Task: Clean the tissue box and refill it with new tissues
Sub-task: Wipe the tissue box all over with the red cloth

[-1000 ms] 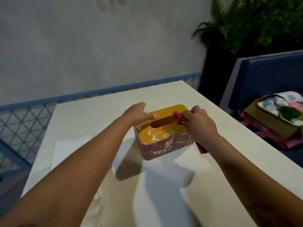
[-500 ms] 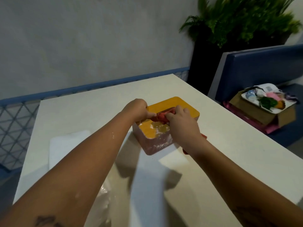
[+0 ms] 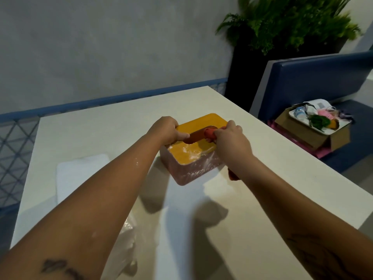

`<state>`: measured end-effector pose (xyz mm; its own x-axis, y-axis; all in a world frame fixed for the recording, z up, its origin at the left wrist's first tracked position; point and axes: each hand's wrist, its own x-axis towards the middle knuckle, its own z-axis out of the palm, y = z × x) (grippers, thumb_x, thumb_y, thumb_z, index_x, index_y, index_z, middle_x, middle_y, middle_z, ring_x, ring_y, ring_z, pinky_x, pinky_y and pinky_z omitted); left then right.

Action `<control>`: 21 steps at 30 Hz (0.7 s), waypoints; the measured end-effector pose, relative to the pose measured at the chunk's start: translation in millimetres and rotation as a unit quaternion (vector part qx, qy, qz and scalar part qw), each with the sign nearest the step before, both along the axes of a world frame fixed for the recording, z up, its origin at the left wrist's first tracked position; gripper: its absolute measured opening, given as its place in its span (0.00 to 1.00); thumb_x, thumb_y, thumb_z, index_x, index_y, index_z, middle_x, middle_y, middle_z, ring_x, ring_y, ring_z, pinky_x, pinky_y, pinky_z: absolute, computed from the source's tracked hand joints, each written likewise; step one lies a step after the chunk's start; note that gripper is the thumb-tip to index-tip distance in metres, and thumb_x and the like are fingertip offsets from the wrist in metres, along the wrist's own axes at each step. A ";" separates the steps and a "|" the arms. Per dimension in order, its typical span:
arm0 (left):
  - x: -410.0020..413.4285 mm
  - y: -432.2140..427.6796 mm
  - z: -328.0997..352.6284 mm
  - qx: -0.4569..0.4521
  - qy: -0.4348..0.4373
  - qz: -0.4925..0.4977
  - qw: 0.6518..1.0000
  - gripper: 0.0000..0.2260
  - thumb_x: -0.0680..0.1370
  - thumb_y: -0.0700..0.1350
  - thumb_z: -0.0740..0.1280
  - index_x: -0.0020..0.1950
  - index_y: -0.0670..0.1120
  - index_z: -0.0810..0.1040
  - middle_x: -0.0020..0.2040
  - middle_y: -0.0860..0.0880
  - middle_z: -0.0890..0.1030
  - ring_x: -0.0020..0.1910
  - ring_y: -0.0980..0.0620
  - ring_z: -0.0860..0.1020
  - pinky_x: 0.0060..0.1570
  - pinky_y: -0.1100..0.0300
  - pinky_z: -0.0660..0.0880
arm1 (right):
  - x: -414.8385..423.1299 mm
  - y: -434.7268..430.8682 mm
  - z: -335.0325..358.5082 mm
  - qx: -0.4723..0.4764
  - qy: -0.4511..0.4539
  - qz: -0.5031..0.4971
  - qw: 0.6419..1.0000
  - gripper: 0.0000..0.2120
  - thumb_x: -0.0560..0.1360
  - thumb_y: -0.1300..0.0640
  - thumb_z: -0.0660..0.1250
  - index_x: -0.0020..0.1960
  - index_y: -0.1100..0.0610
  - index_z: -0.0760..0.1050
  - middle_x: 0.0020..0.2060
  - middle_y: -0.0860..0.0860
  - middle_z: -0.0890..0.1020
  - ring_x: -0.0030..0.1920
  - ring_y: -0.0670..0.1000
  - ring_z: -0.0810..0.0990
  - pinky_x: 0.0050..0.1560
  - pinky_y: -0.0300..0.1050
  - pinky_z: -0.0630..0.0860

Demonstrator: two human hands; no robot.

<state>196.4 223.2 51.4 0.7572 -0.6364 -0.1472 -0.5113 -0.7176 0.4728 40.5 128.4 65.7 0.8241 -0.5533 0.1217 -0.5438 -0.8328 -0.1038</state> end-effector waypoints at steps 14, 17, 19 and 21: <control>-0.4 2.2 -1.4 -0.007 -0.011 -0.002 1.000 0.18 0.72 0.57 0.69 0.46 0.43 0.77 0.38 0.46 0.77 0.38 0.48 0.76 0.37 0.59 0.71 | -27.9 -11.2 -5.3 -0.078 0.010 0.188 0.979 0.21 0.78 0.54 0.61 0.70 0.47 0.66 0.61 0.52 0.68 0.62 0.54 0.65 0.52 0.48 0.74; 0.4 1.2 -3.2 -0.008 -0.014 -0.001 1.000 0.18 0.72 0.58 0.68 0.48 0.43 0.77 0.43 0.44 0.78 0.41 0.47 0.78 0.42 0.57 0.75 | -28.6 -16.9 -5.5 -0.028 -0.030 0.043 0.998 0.17 0.78 0.57 0.61 0.67 0.53 0.70 0.58 0.55 0.68 0.60 0.56 0.66 0.49 0.47 0.71; 0.5 0.6 -3.2 -0.009 -0.011 0.002 1.000 0.19 0.72 0.58 0.68 0.49 0.43 0.78 0.44 0.44 0.79 0.42 0.46 0.78 0.44 0.56 0.76 | -22.9 -2.6 -5.2 0.012 -0.050 -0.007 0.999 0.16 0.78 0.60 0.60 0.65 0.57 0.71 0.57 0.57 0.67 0.60 0.58 0.66 0.51 0.48 0.70; 0.5 0.0 -2.3 -0.007 -0.007 0.003 1.000 0.19 0.72 0.58 0.69 0.49 0.43 0.77 0.43 0.44 0.79 0.41 0.47 0.78 0.42 0.57 0.76 | -18.0 19.6 -5.3 0.029 -0.049 0.002 0.998 0.16 0.77 0.61 0.59 0.65 0.58 0.70 0.59 0.57 0.67 0.61 0.58 0.66 0.54 0.49 0.70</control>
<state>196.9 223.1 49.1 0.7633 -0.6336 -0.1265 -0.5136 -0.7139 0.4760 22.5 148.0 60.4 0.8114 -0.5593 0.1696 -0.5261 -0.8254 -0.2051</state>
